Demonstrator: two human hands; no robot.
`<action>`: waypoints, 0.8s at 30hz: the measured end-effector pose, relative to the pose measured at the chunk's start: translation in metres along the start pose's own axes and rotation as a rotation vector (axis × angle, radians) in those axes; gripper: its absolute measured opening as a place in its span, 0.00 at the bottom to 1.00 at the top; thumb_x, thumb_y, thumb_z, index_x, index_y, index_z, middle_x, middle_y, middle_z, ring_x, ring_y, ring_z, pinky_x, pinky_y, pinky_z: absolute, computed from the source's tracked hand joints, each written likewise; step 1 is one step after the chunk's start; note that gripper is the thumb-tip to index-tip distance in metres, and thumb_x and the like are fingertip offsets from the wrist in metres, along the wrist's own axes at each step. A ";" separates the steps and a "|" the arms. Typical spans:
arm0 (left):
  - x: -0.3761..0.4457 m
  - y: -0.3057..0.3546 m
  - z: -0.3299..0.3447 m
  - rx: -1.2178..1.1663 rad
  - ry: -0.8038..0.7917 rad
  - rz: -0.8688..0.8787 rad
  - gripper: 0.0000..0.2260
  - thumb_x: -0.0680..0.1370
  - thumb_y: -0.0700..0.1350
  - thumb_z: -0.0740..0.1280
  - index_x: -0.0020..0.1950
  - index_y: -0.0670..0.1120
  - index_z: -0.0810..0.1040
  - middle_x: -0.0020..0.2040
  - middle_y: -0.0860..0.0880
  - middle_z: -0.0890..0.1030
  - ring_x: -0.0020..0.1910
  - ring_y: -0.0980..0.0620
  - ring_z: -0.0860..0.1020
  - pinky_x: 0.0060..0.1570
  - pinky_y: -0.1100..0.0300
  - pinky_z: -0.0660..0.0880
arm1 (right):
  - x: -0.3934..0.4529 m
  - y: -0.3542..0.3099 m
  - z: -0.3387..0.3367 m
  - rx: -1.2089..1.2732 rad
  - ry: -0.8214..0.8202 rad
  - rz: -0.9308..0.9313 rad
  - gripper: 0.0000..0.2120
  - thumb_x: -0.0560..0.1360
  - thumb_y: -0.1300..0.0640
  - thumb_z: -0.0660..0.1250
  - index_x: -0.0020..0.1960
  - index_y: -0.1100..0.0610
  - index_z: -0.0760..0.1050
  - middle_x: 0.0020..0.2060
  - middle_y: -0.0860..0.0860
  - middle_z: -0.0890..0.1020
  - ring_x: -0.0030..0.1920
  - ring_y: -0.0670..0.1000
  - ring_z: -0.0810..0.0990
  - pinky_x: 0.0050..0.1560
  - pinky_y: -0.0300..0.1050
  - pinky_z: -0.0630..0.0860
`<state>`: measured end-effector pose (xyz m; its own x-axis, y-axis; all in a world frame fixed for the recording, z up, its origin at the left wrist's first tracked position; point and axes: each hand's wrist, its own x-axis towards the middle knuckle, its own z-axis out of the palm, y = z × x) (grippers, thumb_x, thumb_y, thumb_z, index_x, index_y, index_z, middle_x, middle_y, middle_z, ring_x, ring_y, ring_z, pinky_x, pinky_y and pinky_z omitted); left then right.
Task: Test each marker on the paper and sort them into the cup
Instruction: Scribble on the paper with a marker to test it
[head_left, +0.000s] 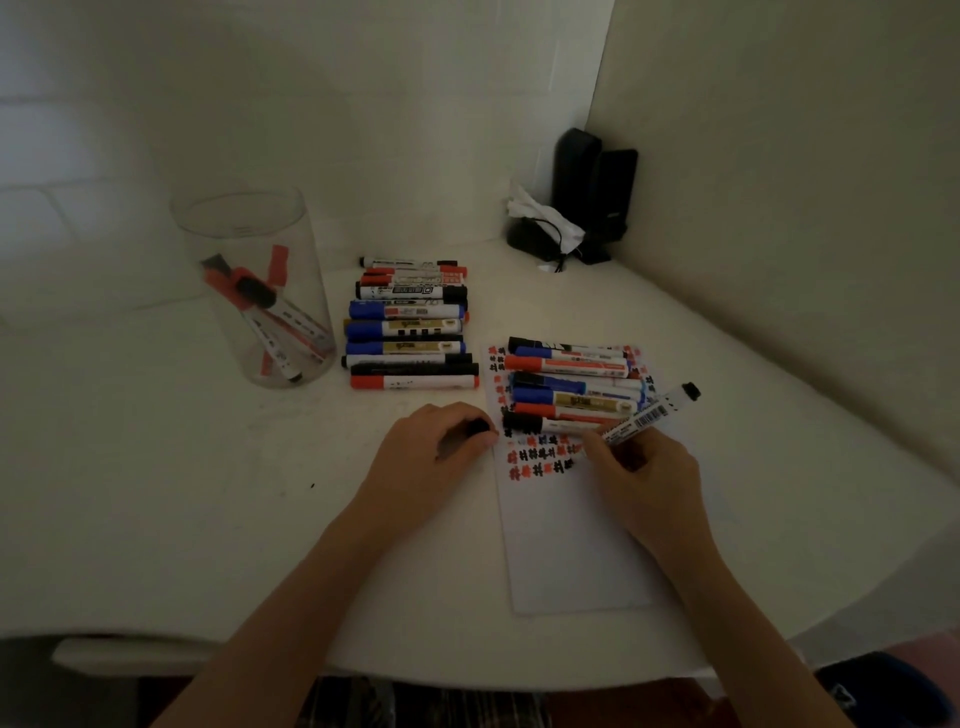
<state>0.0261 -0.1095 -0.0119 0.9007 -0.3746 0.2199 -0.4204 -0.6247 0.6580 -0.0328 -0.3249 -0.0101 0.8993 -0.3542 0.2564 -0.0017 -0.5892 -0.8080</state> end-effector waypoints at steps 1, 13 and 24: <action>0.000 0.000 0.000 -0.003 0.004 0.001 0.10 0.79 0.54 0.62 0.57 0.53 0.78 0.49 0.59 0.77 0.49 0.60 0.75 0.48 0.74 0.65 | 0.001 0.000 0.000 -0.005 0.006 0.002 0.05 0.74 0.48 0.68 0.49 0.46 0.75 0.38 0.35 0.78 0.35 0.36 0.78 0.33 0.26 0.72; 0.002 0.000 -0.001 -0.099 0.024 -0.002 0.09 0.79 0.52 0.63 0.56 0.53 0.78 0.48 0.61 0.78 0.47 0.66 0.75 0.48 0.75 0.68 | 0.003 -0.005 -0.003 0.197 0.070 0.143 0.05 0.76 0.51 0.67 0.51 0.50 0.77 0.41 0.41 0.82 0.40 0.37 0.80 0.43 0.32 0.76; -0.034 0.031 -0.020 -0.788 0.152 -0.162 0.07 0.78 0.39 0.66 0.53 0.48 0.80 0.46 0.51 0.84 0.45 0.55 0.83 0.44 0.69 0.76 | -0.014 -0.041 -0.020 0.717 -0.181 0.268 0.12 0.78 0.53 0.63 0.49 0.62 0.79 0.33 0.54 0.78 0.32 0.47 0.74 0.30 0.39 0.71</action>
<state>-0.0154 -0.1021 0.0152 0.9724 -0.1891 0.1364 -0.1345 0.0232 0.9906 -0.0539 -0.3099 0.0300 0.9656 -0.2576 -0.0367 -0.0019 0.1341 -0.9910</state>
